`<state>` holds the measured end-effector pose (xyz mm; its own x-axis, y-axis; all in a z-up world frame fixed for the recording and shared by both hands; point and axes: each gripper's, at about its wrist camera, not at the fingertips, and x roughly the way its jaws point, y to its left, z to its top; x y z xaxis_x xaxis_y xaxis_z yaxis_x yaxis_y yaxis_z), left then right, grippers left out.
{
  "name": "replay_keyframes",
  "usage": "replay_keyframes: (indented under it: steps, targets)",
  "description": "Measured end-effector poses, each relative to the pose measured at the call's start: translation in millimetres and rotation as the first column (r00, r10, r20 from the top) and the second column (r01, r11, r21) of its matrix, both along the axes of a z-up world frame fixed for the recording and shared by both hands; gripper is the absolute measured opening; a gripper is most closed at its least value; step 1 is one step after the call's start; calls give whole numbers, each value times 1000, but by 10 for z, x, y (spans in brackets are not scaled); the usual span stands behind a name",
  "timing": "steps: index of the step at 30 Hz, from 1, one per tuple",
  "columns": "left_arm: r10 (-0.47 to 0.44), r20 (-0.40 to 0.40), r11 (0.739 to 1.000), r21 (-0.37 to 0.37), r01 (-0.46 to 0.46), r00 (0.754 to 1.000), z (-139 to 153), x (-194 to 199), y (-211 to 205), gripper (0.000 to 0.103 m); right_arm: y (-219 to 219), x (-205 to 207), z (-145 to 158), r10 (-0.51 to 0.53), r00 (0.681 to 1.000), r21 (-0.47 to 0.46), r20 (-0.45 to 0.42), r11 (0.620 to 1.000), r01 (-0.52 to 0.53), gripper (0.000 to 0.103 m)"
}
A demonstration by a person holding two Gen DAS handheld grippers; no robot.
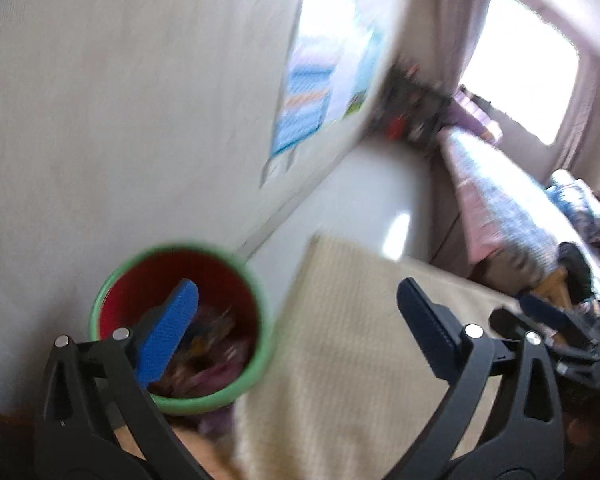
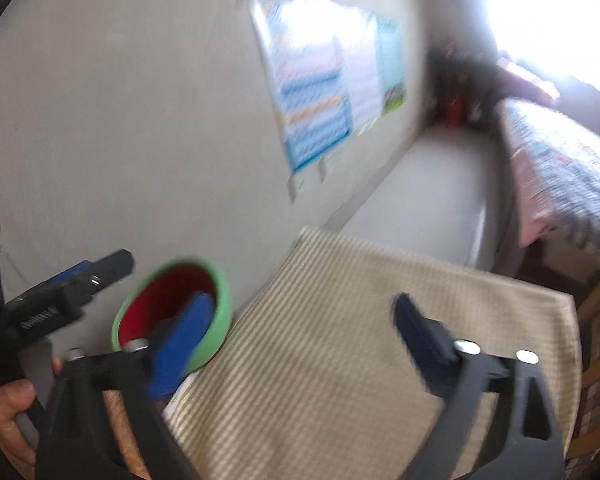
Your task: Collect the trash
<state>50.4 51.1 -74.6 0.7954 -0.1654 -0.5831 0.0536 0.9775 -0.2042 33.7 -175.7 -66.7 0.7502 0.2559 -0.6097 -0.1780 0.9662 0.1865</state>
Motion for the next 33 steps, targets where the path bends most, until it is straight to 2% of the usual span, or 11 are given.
replay_keyframes:
  steps: [3, 6, 10, 12, 17, 21, 26, 33]
  targets:
    - [-9, 127, 1000, 9, 8, 992, 291, -152, -274, 98, -288, -240, 135, -65, 989, -29, 133, 997, 70, 96]
    - [10, 199, 999, 33, -17, 980, 488, -269, -486, 98, -486, -407, 118, -128, 963, -84, 238, 985, 152, 96]
    - [31, 263, 993, 103, -60, 964, 611, -398, -714, 98, -670, -531, -1, -165, 941, -102, 294, 974, 203, 96]
    - [48, 302, 983, 156, -100, 952, 631, -498, -834, 98, -728, -545, -42, -175, 942, -92, 286, 974, 209, 96]
    - [38, 270, 970, 223, -100, 962, 682, -528, -977, 98, -886, -517, -74, -221, 946, -26, 239, 972, 234, 96]
    - [41, 276, 953, 278, -120, 960, 667, -541, -1075, 98, -913, -543, -66, -228, 942, -31, 245, 970, 243, 96]
    - [26, 265, 951, 290, -106, 964, 690, -515, -1124, 98, -905, -535, -92, -229, 945, -37, 235, 969, 244, 96]
    - [58, 244, 957, 262, -124, 968, 686, -487, -985, 98, -854, -523, -155, -216, 951, -56, 219, 971, 234, 96]
